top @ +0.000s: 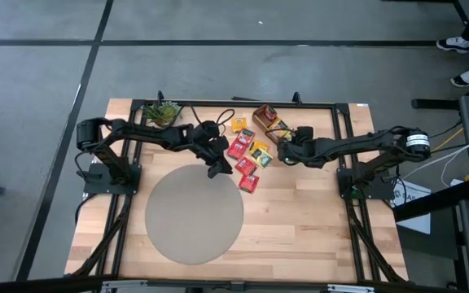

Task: Pick & Place Tea
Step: Put the yellow tea bag into the bottom section of the wooden organizer

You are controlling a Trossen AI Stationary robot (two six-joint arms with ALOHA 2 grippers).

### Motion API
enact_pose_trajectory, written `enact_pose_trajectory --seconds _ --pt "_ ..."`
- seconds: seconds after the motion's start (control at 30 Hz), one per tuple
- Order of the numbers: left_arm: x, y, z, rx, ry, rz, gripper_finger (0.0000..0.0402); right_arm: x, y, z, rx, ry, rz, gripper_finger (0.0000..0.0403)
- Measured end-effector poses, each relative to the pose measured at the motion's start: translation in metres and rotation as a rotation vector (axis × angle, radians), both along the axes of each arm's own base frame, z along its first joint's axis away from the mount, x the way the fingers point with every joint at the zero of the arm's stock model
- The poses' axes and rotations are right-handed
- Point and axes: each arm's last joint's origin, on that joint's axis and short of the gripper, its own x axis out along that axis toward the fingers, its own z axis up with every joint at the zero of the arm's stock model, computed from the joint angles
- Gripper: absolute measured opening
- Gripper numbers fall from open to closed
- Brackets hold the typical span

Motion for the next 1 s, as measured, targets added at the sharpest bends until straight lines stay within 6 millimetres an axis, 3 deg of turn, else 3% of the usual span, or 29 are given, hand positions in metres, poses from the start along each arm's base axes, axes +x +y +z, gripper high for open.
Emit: enact_pose_trajectory --seconds 0.6,0.83,1.0 --pt "-0.002 0.007 0.0 0.011 -0.004 0.014 0.0125 -0.004 0.001 -0.001 0.028 0.104 0.058 0.0088" --pt "-0.002 0.007 0.0 -0.013 0.006 0.033 0.0125 -0.01 0.002 0.016 0.015 0.049 0.079 0.0123" --pt "-0.001 0.007 0.0 -0.016 0.008 0.056 0.0125 -0.011 0.005 0.03 0.11 -0.088 0.135 0.0135"
